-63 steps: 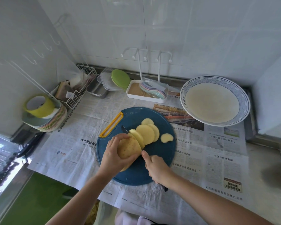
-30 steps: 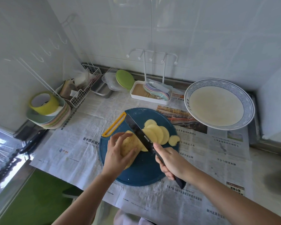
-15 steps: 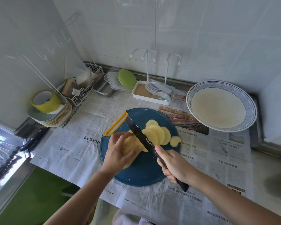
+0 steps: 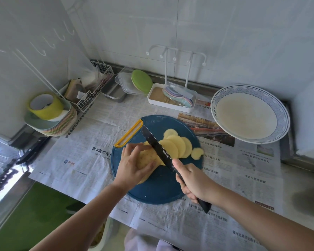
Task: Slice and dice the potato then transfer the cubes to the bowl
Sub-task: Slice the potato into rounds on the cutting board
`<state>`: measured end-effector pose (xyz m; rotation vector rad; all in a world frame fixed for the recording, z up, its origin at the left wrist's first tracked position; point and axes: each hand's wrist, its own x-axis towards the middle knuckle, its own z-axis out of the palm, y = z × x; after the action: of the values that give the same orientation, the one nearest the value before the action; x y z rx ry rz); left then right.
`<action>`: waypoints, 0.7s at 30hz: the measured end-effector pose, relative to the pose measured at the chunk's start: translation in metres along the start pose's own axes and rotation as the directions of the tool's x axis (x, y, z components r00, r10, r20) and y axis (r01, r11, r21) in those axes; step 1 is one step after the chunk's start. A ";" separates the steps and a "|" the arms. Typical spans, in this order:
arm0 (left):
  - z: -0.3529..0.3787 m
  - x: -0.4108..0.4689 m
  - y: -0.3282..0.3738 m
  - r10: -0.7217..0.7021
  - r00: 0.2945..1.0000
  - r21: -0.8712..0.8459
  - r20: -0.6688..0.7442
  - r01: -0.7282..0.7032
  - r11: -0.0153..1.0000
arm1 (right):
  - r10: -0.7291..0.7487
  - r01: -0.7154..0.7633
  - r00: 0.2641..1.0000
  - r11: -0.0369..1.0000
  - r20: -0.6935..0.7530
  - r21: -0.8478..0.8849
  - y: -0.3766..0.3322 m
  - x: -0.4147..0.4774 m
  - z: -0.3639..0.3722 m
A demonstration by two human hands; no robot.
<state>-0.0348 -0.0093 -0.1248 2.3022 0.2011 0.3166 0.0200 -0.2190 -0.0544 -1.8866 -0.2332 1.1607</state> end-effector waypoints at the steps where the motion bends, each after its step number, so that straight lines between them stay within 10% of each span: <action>1: 0.000 0.001 0.000 0.001 1.000 -0.007 -0.004 -0.001 1.000 | 0.003 -0.003 1.000 1.000 0.001 0.003 0.000 0.001 0.001; 21: -0.008 0.012 -0.009 -0.049 0.996 -0.100 0.075 0.056 0.993 | 0.103 -0.103 0.995 0.989 0.008 0.109 -0.004 0.040 0.024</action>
<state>-0.0264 0.0054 -0.1245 2.1993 0.2037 0.2111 0.0242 -0.1803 -0.0806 -1.8193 -0.0729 1.2196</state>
